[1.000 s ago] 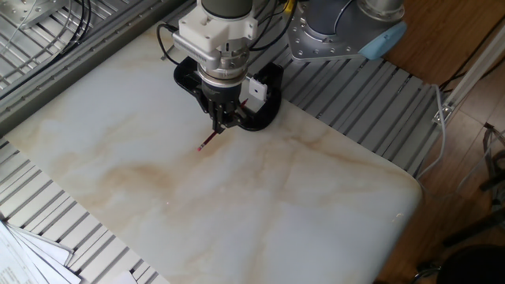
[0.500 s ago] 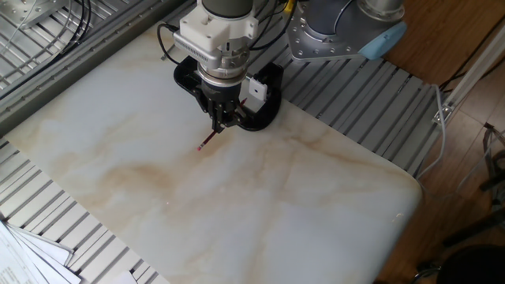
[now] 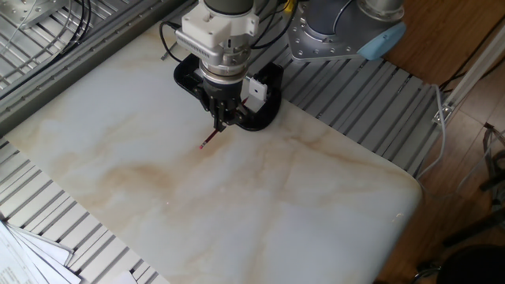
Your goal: Insert the pencil into the pencil sharpener
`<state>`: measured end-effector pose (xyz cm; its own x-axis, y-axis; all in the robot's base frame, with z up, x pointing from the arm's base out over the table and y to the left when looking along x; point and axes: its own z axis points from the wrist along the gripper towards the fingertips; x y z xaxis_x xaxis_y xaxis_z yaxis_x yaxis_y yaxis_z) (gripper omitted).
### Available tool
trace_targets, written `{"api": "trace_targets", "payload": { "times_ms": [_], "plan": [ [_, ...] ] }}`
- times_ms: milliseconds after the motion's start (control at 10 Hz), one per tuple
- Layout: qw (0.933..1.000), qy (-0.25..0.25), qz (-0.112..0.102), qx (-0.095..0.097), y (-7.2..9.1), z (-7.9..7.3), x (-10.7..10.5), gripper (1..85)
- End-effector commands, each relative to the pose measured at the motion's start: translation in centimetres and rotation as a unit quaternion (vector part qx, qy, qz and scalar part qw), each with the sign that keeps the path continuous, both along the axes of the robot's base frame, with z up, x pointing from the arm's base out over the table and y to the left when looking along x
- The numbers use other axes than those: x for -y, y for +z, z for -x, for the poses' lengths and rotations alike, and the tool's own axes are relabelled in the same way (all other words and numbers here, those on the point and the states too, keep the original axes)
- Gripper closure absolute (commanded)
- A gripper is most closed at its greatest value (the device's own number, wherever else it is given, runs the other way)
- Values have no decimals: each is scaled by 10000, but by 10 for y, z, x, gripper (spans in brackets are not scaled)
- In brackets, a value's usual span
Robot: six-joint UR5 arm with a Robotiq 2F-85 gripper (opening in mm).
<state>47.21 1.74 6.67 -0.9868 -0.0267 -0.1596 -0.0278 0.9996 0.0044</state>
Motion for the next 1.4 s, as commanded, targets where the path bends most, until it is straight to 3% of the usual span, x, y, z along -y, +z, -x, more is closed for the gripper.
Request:
{"api": "trace_targets", "payload": {
  "times_ms": [0, 700, 1000, 1300],
  "plan": [
    [9999, -83, -90, 24, 4, 4, -2, 843],
    [9998, -128, -90, 77, 2, 11, -2, 843],
    [9999, -75, -20, 140, 3, 6, 2, 843],
    [9998, -158, -42, 93, 4, 15, 3, 843]
  ]
}}
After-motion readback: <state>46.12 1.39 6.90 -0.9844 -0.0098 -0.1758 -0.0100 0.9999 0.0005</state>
